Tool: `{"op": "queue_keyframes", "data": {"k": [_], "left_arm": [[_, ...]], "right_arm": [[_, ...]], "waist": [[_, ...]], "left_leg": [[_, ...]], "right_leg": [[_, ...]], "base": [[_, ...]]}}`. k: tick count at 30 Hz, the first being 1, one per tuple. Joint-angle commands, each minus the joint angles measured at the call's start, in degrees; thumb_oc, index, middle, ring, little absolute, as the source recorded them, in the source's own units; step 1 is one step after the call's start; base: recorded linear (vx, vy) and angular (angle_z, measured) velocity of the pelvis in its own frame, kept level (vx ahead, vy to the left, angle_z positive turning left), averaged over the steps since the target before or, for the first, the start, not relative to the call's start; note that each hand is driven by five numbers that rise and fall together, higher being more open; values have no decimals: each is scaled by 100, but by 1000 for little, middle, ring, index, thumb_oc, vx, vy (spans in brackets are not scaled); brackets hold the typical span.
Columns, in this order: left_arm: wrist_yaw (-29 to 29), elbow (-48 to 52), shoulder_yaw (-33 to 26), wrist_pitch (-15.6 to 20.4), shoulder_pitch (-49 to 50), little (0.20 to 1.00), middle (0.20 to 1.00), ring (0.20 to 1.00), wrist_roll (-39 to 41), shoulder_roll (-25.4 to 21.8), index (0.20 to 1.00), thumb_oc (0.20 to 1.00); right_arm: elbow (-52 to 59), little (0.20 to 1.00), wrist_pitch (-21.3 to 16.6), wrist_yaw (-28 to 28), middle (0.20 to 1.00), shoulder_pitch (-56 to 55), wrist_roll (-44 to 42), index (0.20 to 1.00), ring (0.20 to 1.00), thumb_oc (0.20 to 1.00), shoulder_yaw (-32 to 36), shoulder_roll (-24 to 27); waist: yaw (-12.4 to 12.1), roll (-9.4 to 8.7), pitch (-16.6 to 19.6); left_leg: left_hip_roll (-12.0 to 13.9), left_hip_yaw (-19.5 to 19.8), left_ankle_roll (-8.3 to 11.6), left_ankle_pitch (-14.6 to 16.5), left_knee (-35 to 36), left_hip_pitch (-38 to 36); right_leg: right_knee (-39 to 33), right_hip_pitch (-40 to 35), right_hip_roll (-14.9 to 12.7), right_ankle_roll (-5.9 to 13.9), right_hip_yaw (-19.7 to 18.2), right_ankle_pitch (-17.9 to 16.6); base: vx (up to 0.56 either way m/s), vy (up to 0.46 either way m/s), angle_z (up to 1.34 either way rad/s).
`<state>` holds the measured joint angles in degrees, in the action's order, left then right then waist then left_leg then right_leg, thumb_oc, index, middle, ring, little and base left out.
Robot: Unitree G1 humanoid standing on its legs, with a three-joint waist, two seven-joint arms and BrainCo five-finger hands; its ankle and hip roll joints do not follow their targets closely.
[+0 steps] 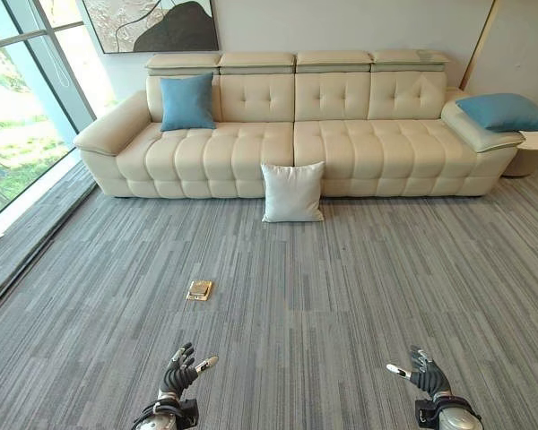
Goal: Pick up all the scattered cushions and arrange them neatly on the sofa.
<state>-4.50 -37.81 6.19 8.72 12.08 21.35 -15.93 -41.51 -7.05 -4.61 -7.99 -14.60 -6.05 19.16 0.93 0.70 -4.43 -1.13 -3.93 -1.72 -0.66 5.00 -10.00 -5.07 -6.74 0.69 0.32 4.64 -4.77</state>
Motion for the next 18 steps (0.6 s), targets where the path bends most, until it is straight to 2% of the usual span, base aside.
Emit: {"op": "queue_keyframes", "data": {"k": [1,18], "left_arm": [[-93,-204,-180,186,-421,1000,1000,1000,-128,-91,1000,1000],[-97,-182,-197,154,-422,1000,1000,1000,-287,-180,1000,1000]], "right_arm": [[-29,1000,-173,-61,1000,318,30,1000,1000,1000,13,88],[0,1000,-112,-15,1000,370,19,1000,1000,1000,-9,117]], "waist": [[-10,-148,51],[-29,-150,-5]], "left_leg": [[55,73,231,269,0,57],[59,85,227,272,0,72]], "right_leg": [[7,-279,-212,420,80,797],[7,-266,-210,425,81,804]], "base": [[0,0,0],[0,0,0]]}}
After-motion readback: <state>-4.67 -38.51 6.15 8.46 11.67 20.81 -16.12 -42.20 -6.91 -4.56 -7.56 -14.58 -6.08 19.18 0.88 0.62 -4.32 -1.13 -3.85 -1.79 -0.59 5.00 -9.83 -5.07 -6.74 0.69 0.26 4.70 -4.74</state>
